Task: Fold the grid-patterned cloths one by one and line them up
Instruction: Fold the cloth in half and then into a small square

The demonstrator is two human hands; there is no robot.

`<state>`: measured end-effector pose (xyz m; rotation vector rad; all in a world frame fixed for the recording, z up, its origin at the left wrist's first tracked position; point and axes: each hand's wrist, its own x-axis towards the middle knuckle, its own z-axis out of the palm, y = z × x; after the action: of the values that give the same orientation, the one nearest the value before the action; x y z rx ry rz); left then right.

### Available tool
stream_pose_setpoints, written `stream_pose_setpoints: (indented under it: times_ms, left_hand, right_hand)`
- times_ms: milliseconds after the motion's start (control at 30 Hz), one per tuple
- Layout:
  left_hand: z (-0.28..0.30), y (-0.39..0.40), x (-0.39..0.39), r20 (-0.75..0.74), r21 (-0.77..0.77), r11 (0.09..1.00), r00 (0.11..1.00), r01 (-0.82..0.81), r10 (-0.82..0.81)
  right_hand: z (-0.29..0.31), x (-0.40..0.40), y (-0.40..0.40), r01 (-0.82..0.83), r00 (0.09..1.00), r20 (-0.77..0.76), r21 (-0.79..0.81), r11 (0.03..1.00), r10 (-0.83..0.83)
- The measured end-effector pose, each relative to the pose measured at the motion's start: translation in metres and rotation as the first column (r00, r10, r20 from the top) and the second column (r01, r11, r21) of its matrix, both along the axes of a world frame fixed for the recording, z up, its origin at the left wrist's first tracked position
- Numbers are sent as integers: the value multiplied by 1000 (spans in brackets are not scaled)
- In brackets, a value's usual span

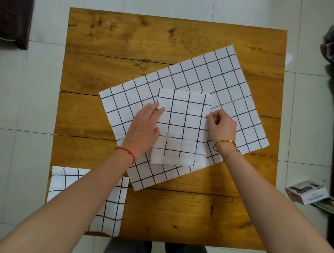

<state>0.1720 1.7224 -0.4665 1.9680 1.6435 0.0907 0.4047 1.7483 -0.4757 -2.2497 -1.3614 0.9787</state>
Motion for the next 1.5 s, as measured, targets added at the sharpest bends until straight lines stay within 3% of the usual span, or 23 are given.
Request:
stream_pose_setpoints:
  times_ms: [367,433,500,567,667,767,867,1067,1333,1433,1500]
  left_hand:
    - [-7,30,-3,-172,-89,989,976,118,-132]
    - [-8,34,-3,-195,-109,986,970,123,-143]
    - [-9,37,-4,-202,-118,985,968,124,-146]
    - [-11,38,-4,-204,-117,986,969,121,-143]
    - [-14,39,-3,-211,-110,987,968,117,-138]
    - [-15,41,-4,-230,-109,988,964,114,-136]
    - [-16,44,-5,-239,-121,985,960,121,-147]
    - [-16,46,-7,-239,-122,984,959,129,-155]
    - [-17,46,-9,-250,-127,981,952,146,-175]
    - [-17,46,-9,-247,-130,980,953,148,-177]
    - [-17,45,-9,-249,-121,982,953,147,-173]
  right_hand:
    - [-4,-6,14,35,999,-14,58,998,-35]
    - [-3,-7,16,-10,999,46,102,995,6]
    - [-1,-11,18,-156,979,163,206,966,124]
    - [0,-20,21,-394,898,318,268,879,305]
    - [-5,-39,23,-698,692,452,216,683,563]
    - [-15,-59,24,-821,511,481,28,570,712]
    - [-21,-74,26,-828,453,472,-93,553,757]
    - [-22,-74,30,-813,430,480,-162,559,765]
    - [-18,-15,25,-585,644,509,-156,796,572]
    - [-12,-12,26,-559,674,519,-108,822,526]
    - [-4,-20,29,-631,641,509,-78,772,575]
